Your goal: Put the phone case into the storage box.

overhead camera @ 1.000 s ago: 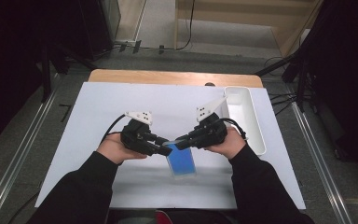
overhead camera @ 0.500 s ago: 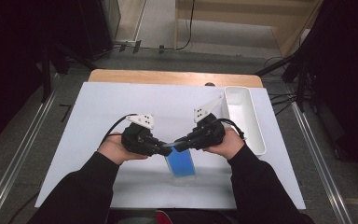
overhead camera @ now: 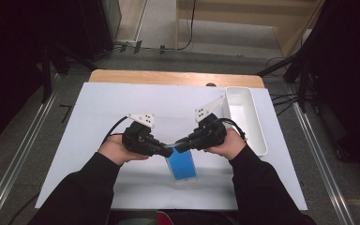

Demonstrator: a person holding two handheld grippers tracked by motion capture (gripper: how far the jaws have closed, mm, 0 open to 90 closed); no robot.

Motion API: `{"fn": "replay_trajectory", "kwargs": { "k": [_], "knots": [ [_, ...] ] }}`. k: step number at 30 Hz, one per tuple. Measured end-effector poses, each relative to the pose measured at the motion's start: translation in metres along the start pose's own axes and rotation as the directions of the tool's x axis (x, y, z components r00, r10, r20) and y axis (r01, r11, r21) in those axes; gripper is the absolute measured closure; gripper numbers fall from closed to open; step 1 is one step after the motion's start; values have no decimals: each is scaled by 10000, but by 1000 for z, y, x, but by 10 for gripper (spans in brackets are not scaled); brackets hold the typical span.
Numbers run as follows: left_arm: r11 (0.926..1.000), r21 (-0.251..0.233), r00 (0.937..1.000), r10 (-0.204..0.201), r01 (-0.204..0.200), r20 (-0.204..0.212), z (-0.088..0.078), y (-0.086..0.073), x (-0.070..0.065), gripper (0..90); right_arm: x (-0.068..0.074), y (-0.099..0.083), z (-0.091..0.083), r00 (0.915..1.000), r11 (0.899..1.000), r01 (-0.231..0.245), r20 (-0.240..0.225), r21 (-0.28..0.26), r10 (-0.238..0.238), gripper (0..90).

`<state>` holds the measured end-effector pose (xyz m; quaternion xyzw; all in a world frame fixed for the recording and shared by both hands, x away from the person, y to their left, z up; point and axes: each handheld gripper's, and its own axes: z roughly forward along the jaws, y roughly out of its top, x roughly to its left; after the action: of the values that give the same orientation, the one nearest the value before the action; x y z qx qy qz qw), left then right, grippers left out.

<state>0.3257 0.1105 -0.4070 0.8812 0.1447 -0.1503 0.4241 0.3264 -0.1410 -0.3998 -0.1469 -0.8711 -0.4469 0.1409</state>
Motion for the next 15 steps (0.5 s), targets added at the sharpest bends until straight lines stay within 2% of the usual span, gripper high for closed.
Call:
{"fn": "replay_trajectory", "kwargs": {
  "k": [3,9,13,15],
  "knots": [
    [10000,89,10000,41,-41,21,0,0,-1,798,-1,0,1,9998,9999,-102,-190,63,103,756],
    [9998,191,10000,58,-59,26,-1,2,-3,800,1,0,0,9997,10000,-92,-219,29,92,714],
    [9997,222,9999,-61,63,-84,-3,3,-4,800,3,1,-2,9999,10000,11,-105,-82,-11,663],
    [9995,277,9998,-155,158,-107,-4,4,-4,799,3,1,-3,9999,9998,41,128,-206,-38,615]
  ]
}}
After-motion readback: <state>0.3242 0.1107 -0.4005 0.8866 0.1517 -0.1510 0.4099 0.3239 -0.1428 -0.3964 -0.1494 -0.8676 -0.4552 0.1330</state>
